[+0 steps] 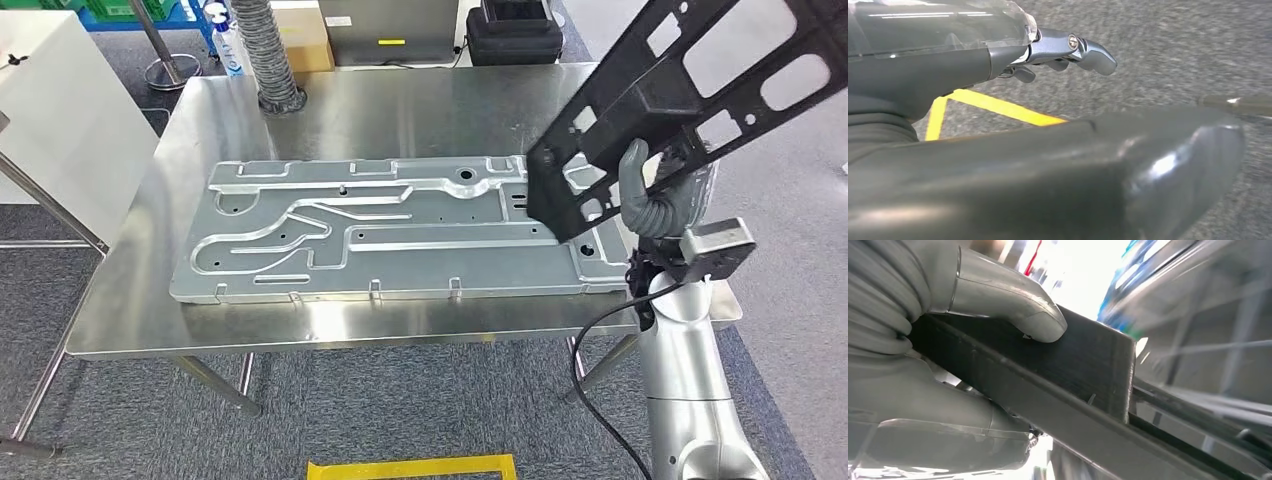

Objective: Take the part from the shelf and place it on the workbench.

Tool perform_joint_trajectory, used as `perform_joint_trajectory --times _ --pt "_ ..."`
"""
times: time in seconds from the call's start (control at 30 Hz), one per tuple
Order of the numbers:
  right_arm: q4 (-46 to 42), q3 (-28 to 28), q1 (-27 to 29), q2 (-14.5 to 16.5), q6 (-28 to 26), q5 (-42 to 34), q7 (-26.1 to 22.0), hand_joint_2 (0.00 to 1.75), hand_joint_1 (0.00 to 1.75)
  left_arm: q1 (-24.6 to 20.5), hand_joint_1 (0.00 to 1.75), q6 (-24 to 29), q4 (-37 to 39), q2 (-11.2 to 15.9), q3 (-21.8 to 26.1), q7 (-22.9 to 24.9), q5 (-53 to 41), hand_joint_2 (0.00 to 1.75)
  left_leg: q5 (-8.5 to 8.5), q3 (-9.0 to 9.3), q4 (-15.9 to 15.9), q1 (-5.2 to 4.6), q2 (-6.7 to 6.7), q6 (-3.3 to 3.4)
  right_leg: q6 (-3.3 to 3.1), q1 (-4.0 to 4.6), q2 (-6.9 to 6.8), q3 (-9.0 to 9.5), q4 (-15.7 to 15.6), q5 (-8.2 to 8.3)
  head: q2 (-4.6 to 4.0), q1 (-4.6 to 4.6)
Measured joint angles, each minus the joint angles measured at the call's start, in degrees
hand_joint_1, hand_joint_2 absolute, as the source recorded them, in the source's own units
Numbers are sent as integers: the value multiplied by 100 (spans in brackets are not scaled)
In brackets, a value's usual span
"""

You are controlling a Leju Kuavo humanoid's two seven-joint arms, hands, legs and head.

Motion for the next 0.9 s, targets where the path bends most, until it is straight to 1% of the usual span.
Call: perform_joint_trajectory --times 0.03,0.07,0.1,0.17,0.2,0.23,0.27,0.3,0.33,0.37,0.4,0.43,0.47,0.5,0.53,0.57,0.6,0.67,0.7,0.73,0.77,0.83,0.87,0.9 --pt "105 -14 -108 -83 -280 381 76 175 175 -5 0 0 0 4 5 -26 -9 0 89 111 -273 -8 2 32 30 4 14 -5 27 -20 0 0" --pt "218 -12 -231 -164 -483 771 181 175 175 -7 0 -1 0 7 11 -49 -19 0 99 157 -404 -21 2 66 60 9 28 -24 48 -27 0 0" --pt "334 10 -358 -239 -632 1161 320 175 175 -10 0 -3 0 10 15 -70 -33 0 68 166 -431 -38 1 101 92 14 40 -45 55 -24 0 0" --pt "604 142 -642 -365 -783 1926 680 175 175 -13 0 -15 0 12 19 -110 -73 0 77 171 -477 -27 -1 172 153 5 40 -73 77 -38 0 1" --pt "812 284 -866 -408 -779 2366 912 175 175 -22 0 -29 0 11 17 -126 -104 0 91 177 -497 -22 2 207 180 -5 29 -118 166 -103 0 1" --pt "1069 481 -1150 -441 -721 2856 1174 175 175 -38 0 -44 0 10 14 -139 -143 0 107 183 -518 -14 12 237 202 -16 20 -215 367 -221 0 2" --pt "1374 745 -1469 -460 -625 3384 1440 175 175 -61 0 -57 0 9 6 -149 -187 0 115 184 -523 -17 23 254 219 -27 10 -374 697 -384 0 2" --pt "1681 1047 -1772 -463 -508 3881 1687 175 175 -89 0 -67 0 9 -4 -154 -233 0 117 182 -524 -21 34 266 234 -32 6 -566 1093 -551 0 2" --pt "1980 1354 -2016 -442 -383 4298 1883 175 175 -114 0 -72 0 8 -15 -156 -273 0 117 185 -523 -21 40 269 247 -39 6 -745 1458 -665 0 2" --pt "2291 1680 -2212 -393 -266 4637 2030 175 175 -138 0 -75 0 3 -26 -153 -307 0 114 192 -520 -16 37 267 256 -50 6 -865 1682 -686 0 2" --pt "2593 1988 -2371 -316 -146 4885 2133 175 175 -157 0 -77 0 -3 -37 -145 -338 0 108 199 -514 -9 32 260 260 -65 5 -889 1687 -598 0 2" --pt "2895 2285 -2518 -219 -19 5086 2209 175 175 -177 0 -79 0 -15 -49 -131 -364 0 98 207 -501 1 23 244 260 -82 3 -807 1464 -411 0 2" --pt "3174 2565 -2649 -112 98 5222 2254 175 175 -201 0 -80 0 -27 -66 -111 -387 0 80 209 -480 9 12 218 259 -98 1 -656 1090 -183 0 2" --pt "3432 2817 -2770 -4 215 5308 2266 175 175 -231 0 -80 0 -36 -85 -88 -408 0 62 197 -454 8 1 184 256 -100 1 -507 736 -22 0 3" --pt "3674 3047 -2872 106 334 5366 2258 175 175 -266 0 -83 1 -45 -107 -61 -423 0 46 176 -423 2 -12 149 238 -97 5 -389 436 68 0 2" --pt "3899 3251 -2939 215 434 5397 2245 175 175 -299 0 -84 1 -50 -126 -39 -433 0 43 152 -406 -1 -25 111 214 -85 10 -336 284 81 0 2" --pt "4122 3437 -2977 319 521 5413 2229 175 175 -323 0 -86 2 -54 -140 -19 -439 0 48 131 -405 -2 -36 75 177 -64 15 -328 248 42 0 2" --pt "4524 3729 -2992 533 661 5401 2199 175 175 -339 0 -100 2 -62 -155 -2 -430 0 45 122 -415 17 -44 -1 90 -51 17 -318 218 36 0 1" --pt "4718 3844 -2998 624 715 5373 2181 175 175 -338 0 -114 2 -63 -158 -3 -418 0 -2 101 -357 22 -34 -29 46 -54 13 -301 205 38 0 1" --pt "4897 3939 -3008 703 757 5333 2161 175 175 -338 0 -132 2 -64 -159 -11 -404 0 -99 35 -193 23 -22 -51 7 -59 9 -280 186 41 0 1" --pt "5057 4019 -3013 767 786 5290 2146 175 175 -337 0 -150 2 -65 -160 -24 -391 0 -240 -92 91 23 -10 -63 -24 -58 5 -259 174 37 0 1" --pt "5368 4154 -2997 835 803 5209 2128 175 175 -333 0 -176 2 -66 -162 -55 -381 0 -540 -475 875 20 -3 -66 -66 -30 2 -230 171 20 0 1" --pt "5506 4208 -2968 854 796 5179 2128 175 175 -331 0 -184 3 -69 -165 -66 -385 0 -595 -633 1154 18 -3 -60 -78 -14 1 -215 171 10 0 1" --pt "5629 4254 -2935 860 780 5155 2133 175 175 -330 0 -189 3 -72 -168 -76 -389 0 -552 -705 1243 16 -3 -47 -85 1 1 -198 172 0 0 1"
